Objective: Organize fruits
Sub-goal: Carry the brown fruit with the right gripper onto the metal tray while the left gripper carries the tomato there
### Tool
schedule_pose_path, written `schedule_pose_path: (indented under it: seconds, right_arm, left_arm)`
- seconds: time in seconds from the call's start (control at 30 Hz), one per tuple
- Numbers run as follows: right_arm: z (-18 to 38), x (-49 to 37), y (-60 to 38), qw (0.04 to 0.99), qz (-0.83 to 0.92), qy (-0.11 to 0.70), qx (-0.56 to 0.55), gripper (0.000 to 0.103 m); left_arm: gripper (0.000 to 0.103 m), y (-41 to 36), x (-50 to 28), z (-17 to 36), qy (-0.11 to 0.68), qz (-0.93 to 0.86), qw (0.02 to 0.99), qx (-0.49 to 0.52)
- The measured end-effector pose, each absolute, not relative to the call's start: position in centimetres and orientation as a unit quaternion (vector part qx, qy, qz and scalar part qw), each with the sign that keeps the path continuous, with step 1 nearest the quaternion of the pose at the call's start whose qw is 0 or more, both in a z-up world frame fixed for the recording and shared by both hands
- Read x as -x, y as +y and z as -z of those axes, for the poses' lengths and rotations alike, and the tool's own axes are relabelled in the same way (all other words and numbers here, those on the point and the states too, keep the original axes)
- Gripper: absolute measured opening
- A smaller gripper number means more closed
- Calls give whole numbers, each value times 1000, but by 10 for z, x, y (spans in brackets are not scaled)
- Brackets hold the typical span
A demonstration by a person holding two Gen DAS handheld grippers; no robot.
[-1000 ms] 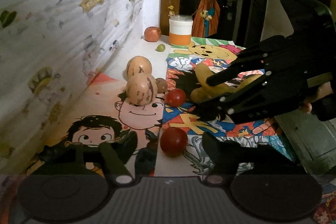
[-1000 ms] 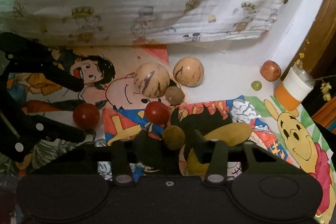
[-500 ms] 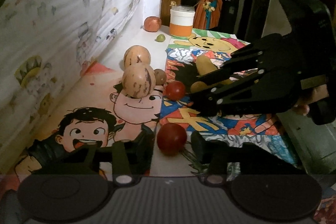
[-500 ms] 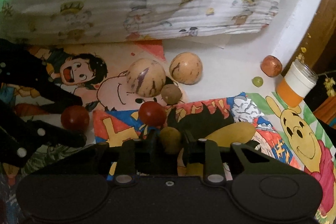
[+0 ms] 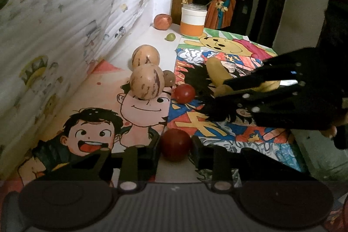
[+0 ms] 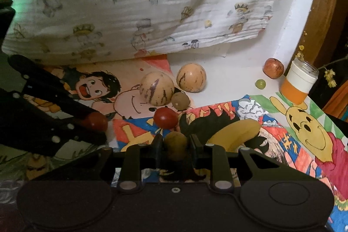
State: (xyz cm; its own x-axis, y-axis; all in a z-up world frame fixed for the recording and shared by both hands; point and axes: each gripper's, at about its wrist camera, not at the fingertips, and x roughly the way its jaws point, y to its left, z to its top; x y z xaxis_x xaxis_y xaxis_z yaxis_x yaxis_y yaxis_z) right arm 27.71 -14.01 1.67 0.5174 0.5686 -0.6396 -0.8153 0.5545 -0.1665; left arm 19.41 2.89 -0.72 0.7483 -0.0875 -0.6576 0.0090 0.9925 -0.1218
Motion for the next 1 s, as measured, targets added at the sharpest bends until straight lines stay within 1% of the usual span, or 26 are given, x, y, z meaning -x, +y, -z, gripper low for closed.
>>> schedule_pose_path:
  seconds: [0.27,0.53,0.77,1.0]
  right_arm:
    - [-41,-257,-187,867,-384,246,199,28]
    - [-64,-258,-262,912,-298,227,169,28]
    - [-51,-274,-323,932,-227,237,153,28]
    - [-26,-291,-353,933,-206,265,133,28]
  left_arm:
    - [33,10,-199,-11,334,63,938,67]
    - [33,-40,-228,-28,306,133,940,76]
    - [33,-82,-253,-22,298,171,936,73]
    - [33,-123,-275,-8,319,195,926,43]
